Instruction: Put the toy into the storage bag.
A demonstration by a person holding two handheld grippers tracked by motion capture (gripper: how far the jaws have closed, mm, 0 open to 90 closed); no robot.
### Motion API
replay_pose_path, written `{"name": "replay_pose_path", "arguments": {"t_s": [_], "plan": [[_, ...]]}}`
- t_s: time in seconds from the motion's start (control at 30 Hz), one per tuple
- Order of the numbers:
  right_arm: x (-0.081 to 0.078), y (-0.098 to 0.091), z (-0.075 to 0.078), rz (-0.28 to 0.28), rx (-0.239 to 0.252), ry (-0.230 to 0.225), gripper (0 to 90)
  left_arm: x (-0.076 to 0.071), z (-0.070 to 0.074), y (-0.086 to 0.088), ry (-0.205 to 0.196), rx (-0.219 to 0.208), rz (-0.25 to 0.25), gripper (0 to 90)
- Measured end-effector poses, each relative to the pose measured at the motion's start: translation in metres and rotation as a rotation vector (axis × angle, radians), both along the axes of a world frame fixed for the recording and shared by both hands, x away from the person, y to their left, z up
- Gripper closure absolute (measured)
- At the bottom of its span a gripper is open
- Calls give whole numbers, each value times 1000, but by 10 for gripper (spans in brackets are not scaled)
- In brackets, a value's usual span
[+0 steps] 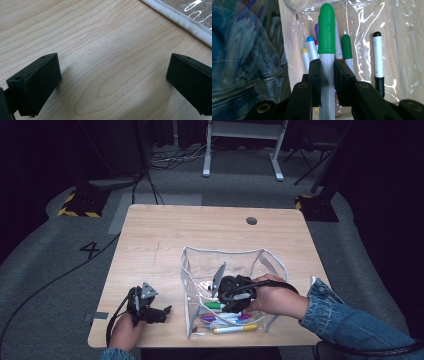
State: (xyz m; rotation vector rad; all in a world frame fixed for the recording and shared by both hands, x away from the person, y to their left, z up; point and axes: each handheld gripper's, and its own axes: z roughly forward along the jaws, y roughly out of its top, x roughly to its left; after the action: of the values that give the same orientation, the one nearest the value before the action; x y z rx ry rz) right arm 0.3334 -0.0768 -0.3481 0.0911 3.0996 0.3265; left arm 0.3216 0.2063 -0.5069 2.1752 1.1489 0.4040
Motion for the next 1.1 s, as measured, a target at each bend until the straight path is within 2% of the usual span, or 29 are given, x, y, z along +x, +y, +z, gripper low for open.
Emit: {"name": "replay_pose_path", "arguments": {"t_s": [0.33, 0.57, 0.6, 0.63, 0.67, 0.73, 0.8, 1.03, 1.1], "plan": [[5, 11, -22, 10, -125, 40, 767, 0, 0, 0, 0, -1, 1, 0], [5, 16, -26, 24, -148, 62, 759, 0, 0, 0, 0, 0, 0, 0], [5, 17, -27, 34, -149, 74, 711, 0, 0, 0, 0, 0, 0, 0], [6, 17, -27, 47, -136, 80, 614, 0, 0, 0, 0, 0, 0, 0], [7, 17, -26, 49, -113, 71, 587, 0, 0, 0, 0, 0, 0, 0], [9, 16, -20, 14, -87, 63, 554, 0, 0, 0, 0, 0, 0, 0], [11, 12, -10, 0, -22, 41, 513, 0, 0, 0, 0, 0, 0, 0], [12, -21, 41, -70, 198, -24, 499, 0, 0, 0, 0, -1, 0, 0], [12, -33, 56, -85, 240, -53, 500, 0, 0, 0, 0, 0, 0, 0]]}}
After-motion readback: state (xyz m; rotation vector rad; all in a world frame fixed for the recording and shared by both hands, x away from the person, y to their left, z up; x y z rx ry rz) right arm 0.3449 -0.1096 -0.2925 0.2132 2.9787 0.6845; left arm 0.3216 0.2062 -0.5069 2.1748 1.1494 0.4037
